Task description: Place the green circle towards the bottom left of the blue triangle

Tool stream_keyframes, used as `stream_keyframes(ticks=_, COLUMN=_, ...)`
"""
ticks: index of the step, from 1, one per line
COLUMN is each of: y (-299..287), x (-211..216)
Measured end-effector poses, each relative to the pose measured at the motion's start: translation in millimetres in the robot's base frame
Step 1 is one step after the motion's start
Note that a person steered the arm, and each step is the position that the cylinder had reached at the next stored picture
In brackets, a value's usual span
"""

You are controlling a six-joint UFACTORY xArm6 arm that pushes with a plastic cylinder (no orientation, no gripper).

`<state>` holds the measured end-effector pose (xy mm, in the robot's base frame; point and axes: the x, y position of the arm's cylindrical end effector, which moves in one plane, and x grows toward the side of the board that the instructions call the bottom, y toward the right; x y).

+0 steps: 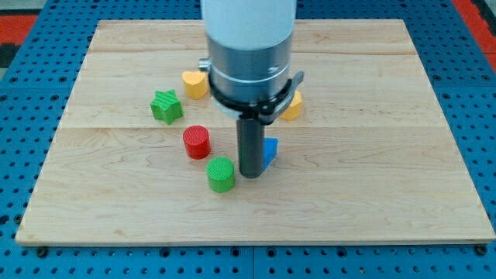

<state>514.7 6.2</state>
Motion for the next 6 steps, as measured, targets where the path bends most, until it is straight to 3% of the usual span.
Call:
stream_keyframes(ticks=3, y=-1, x=-17)
stream_keyframes(ticks=6, y=-59, x=-19)
